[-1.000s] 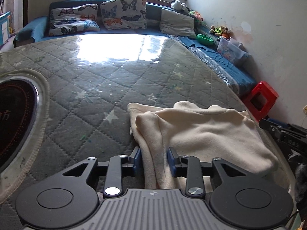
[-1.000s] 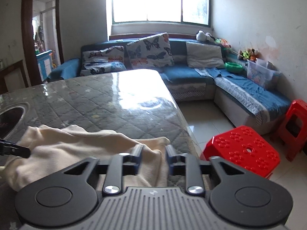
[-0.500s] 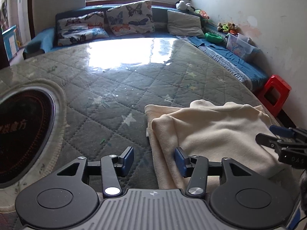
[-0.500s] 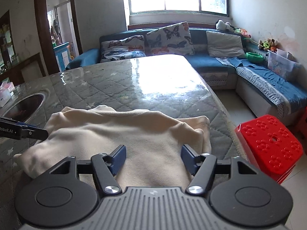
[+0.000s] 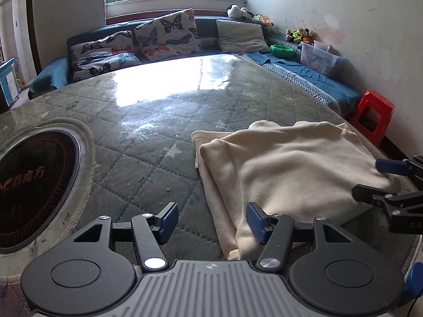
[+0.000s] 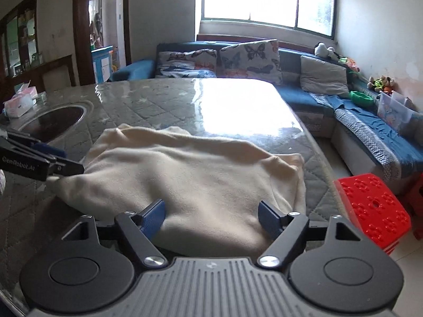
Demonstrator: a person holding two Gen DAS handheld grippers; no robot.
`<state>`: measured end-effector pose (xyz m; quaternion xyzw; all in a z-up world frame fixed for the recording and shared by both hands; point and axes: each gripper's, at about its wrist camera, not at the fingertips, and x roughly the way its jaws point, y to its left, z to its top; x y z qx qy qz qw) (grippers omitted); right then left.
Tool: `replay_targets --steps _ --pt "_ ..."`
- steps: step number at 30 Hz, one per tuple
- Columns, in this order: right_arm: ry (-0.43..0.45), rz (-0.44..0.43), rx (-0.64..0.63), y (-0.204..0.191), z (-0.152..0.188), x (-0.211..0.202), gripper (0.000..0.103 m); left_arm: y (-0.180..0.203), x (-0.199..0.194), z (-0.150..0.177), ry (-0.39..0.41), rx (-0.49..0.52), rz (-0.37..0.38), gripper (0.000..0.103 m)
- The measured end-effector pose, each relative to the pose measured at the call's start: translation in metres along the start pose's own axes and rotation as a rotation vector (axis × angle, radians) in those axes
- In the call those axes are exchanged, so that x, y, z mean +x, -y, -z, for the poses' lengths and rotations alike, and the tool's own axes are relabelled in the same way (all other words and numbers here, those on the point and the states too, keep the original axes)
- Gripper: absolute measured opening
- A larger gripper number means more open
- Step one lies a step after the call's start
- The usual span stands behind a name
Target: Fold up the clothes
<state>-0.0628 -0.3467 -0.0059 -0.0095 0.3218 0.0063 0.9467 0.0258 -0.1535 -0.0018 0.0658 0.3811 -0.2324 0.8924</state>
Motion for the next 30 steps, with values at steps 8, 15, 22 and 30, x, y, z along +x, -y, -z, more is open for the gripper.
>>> replay_targets --steps 8,15,22,30 --pt "-0.017 0.048 0.028 0.000 0.013 -0.024 0.086 -0.010 -0.015 0.011 0.012 -0.021 0.001 0.069" --pt "-0.019 0.055 0.075 -0.006 0.023 -0.036 0.097 -0.002 -0.032 0.025 0.040 -0.006 0.023 0.086" --pt "-0.008 0.072 0.104 -0.018 0.029 -0.042 0.103 0.014 -0.046 0.039 0.066 0.045 0.028 0.101" --pt "-0.003 0.098 0.120 -0.029 0.036 -0.048 0.103 0.031 -0.054 0.049 0.075 0.101 -0.002 0.103"
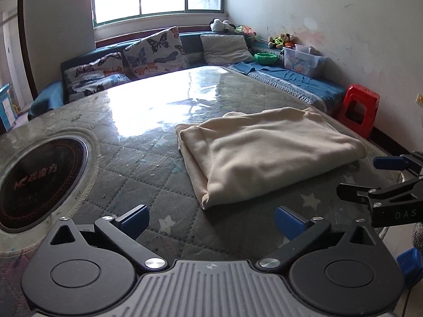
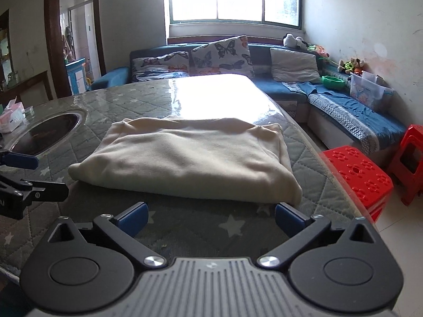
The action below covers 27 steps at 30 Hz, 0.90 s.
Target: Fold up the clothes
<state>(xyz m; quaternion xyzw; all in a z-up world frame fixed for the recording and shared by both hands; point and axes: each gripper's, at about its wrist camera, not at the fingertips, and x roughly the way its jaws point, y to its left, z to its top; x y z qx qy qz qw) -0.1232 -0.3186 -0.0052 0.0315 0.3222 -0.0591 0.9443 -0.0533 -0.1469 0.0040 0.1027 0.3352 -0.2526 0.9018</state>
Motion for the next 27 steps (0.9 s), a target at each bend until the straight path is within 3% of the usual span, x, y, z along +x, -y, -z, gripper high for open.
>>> replay_targets --steps 17,27 --pt "0.014 0.026 -0.013 -0.0042 -0.0052 0.0002 0.103 -0.0018 -0.0103 0.0024 0.033 -0.005 -0.042 0.103" --pt "0.011 0.024 -0.010 -0.0061 -0.0062 0.0024 0.103 0.0039 -0.0066 0.0062 0.030 -0.005 -0.026 0.103"
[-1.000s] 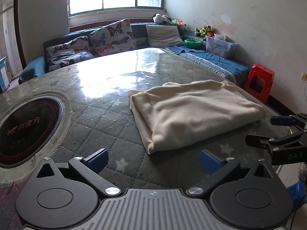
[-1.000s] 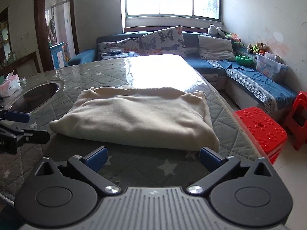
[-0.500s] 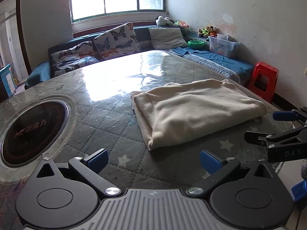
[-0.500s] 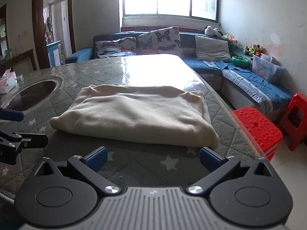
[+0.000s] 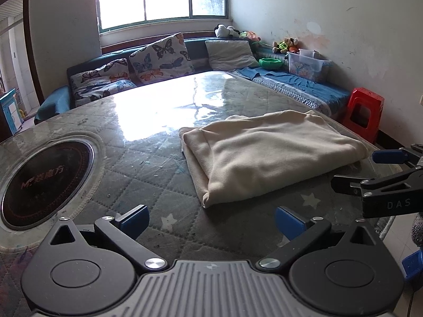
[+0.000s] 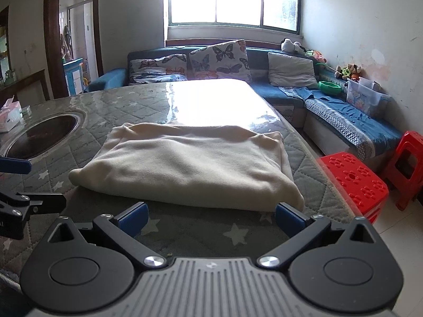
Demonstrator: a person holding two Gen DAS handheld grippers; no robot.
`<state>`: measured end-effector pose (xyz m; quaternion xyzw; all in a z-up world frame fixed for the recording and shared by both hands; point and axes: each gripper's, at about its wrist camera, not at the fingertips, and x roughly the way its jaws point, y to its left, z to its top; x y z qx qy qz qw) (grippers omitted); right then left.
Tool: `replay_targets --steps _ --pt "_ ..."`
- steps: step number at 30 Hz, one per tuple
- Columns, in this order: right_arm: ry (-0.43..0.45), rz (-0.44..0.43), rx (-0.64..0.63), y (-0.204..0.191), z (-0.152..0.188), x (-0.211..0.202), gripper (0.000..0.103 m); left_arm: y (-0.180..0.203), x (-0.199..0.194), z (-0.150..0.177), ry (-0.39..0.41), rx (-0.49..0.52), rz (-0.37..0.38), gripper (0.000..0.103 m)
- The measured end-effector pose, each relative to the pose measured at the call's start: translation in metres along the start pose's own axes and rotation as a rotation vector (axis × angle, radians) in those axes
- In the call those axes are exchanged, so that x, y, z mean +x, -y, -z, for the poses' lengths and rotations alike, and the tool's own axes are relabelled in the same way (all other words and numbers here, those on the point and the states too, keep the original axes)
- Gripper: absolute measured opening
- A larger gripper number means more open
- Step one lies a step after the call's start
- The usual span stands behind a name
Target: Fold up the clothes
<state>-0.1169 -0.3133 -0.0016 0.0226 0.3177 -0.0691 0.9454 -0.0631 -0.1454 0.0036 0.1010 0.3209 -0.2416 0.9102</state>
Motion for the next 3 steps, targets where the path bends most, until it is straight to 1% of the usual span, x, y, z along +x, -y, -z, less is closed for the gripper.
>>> replay_targets --steps 3 --pt "-0.002 0.002 0.004 0.0009 -0.0002 0.0014 0.103 0.0017 0.0012 -0.0018 -0.001 0.001 0.009 0.103"
